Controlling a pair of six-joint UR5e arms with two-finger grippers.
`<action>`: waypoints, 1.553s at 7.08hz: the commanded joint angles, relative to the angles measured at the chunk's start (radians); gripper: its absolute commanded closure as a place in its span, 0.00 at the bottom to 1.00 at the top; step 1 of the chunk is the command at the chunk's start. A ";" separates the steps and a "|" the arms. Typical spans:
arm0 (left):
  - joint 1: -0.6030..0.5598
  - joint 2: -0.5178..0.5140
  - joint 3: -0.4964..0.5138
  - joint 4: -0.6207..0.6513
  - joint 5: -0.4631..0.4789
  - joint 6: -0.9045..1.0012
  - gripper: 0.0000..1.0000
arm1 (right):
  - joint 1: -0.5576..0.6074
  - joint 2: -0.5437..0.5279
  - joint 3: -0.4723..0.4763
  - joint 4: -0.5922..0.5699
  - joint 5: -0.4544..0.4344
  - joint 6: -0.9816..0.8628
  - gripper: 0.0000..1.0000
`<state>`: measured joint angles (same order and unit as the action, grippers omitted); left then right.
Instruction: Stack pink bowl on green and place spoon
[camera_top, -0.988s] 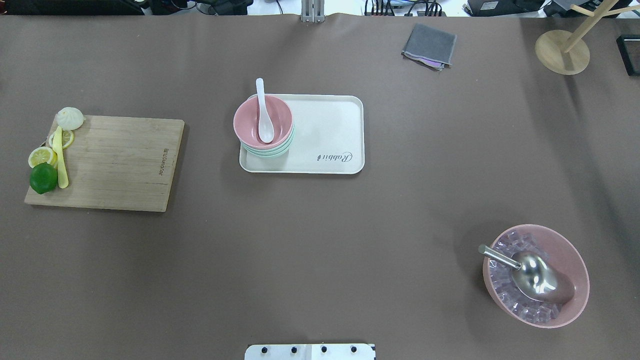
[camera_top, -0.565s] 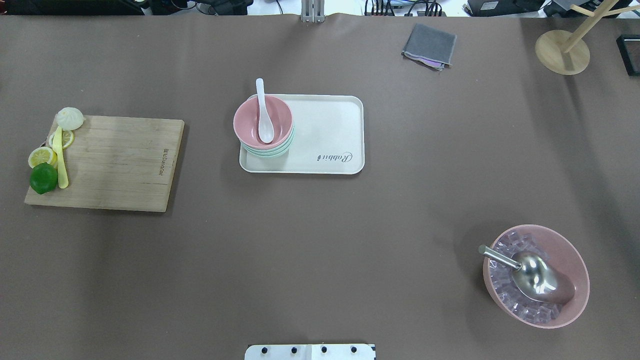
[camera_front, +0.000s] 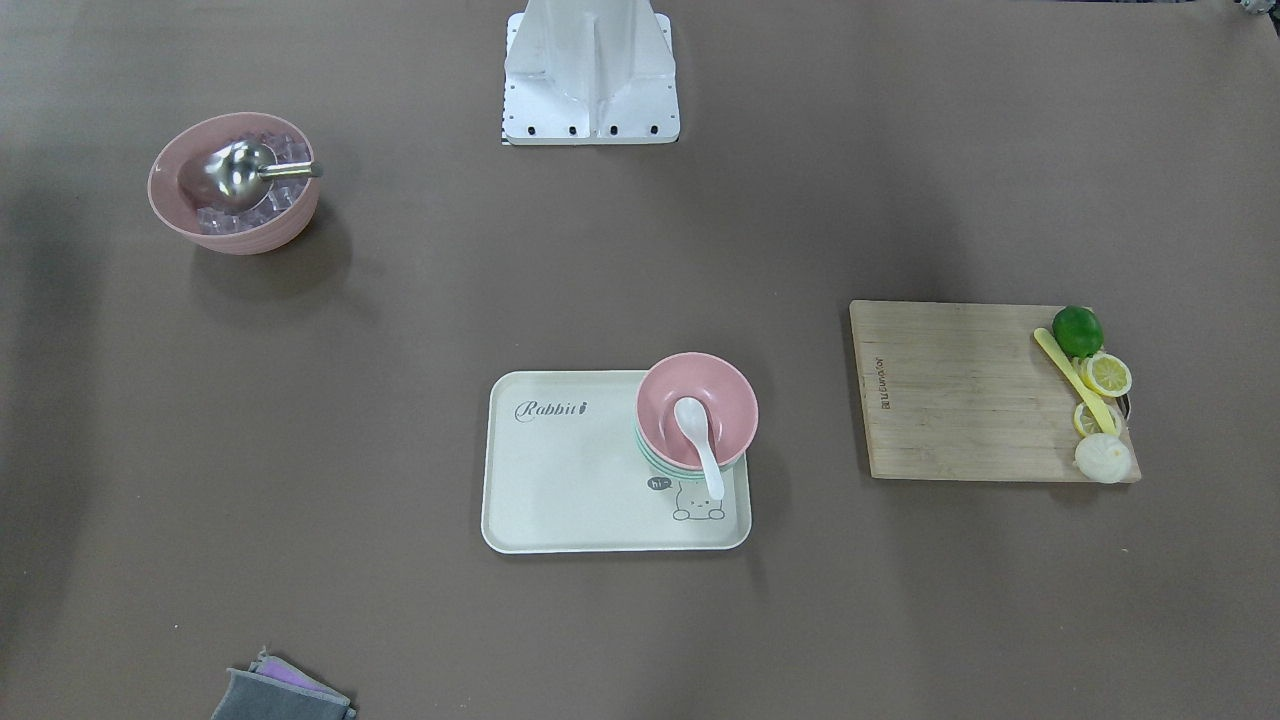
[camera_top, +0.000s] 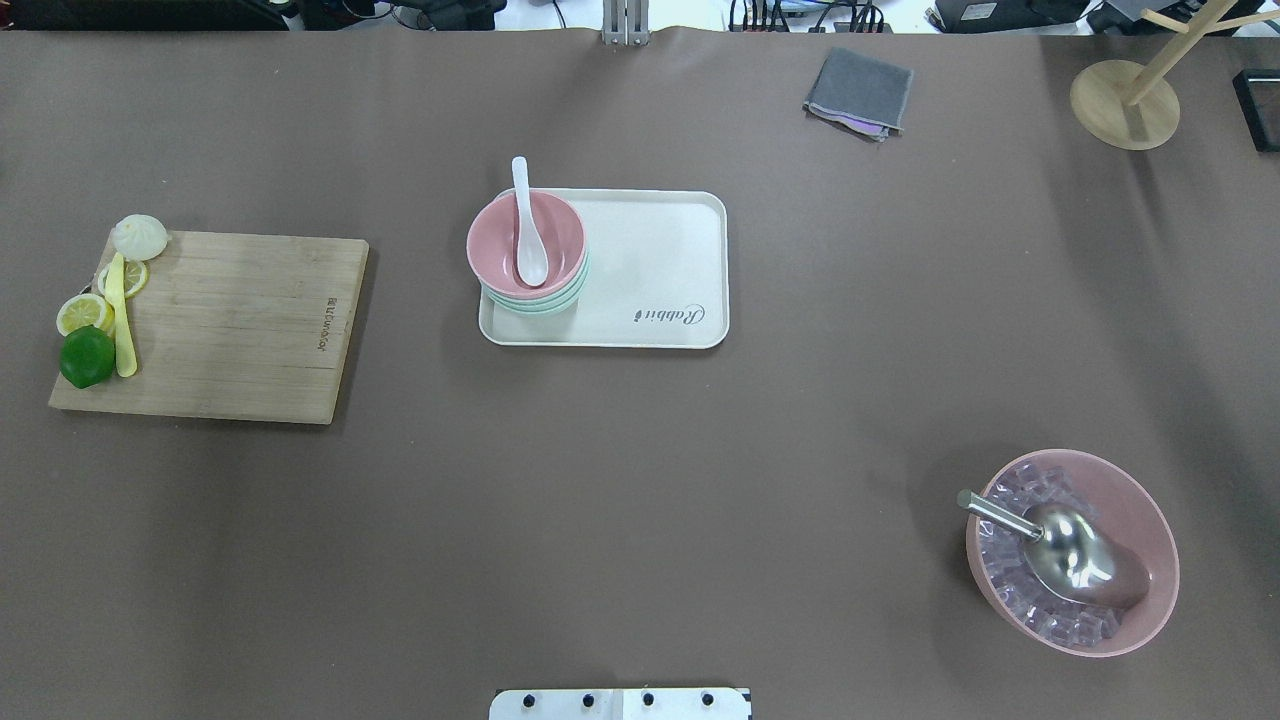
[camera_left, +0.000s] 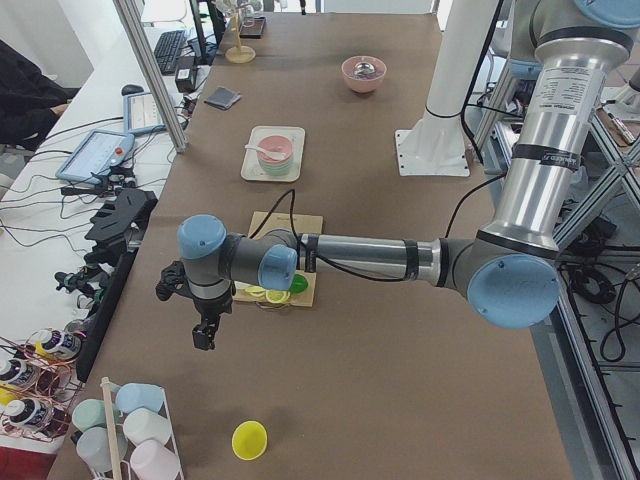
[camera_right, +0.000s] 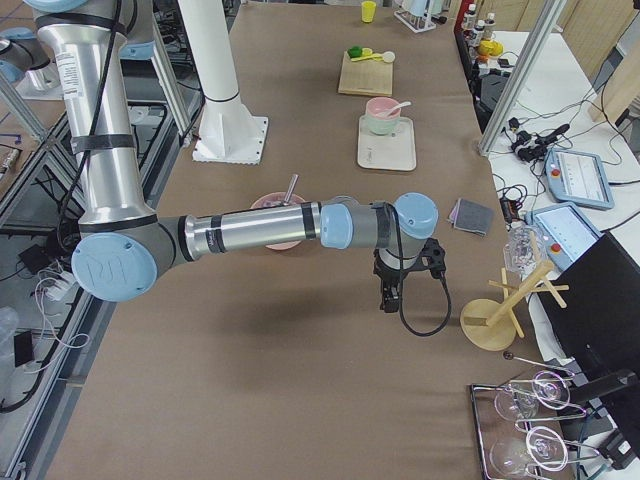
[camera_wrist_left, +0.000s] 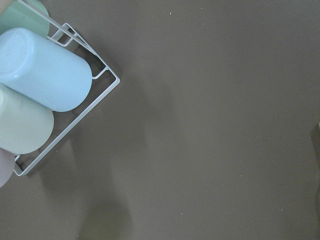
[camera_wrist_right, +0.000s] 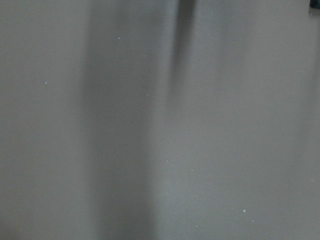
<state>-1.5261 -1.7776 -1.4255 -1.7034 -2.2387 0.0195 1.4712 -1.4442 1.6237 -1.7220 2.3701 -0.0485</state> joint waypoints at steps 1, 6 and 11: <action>0.000 0.055 -0.050 0.013 -0.125 -0.029 0.02 | -0.018 0.001 0.002 0.001 0.000 0.036 0.00; 0.000 0.092 -0.050 0.005 -0.127 -0.024 0.02 | -0.026 0.005 0.004 0.001 0.004 0.047 0.00; -0.002 0.129 -0.053 -0.002 -0.128 -0.024 0.02 | -0.029 0.011 0.004 0.001 0.006 0.056 0.00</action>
<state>-1.5275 -1.6518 -1.4770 -1.7052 -2.3658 -0.0046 1.4425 -1.4331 1.6276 -1.7211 2.3759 0.0075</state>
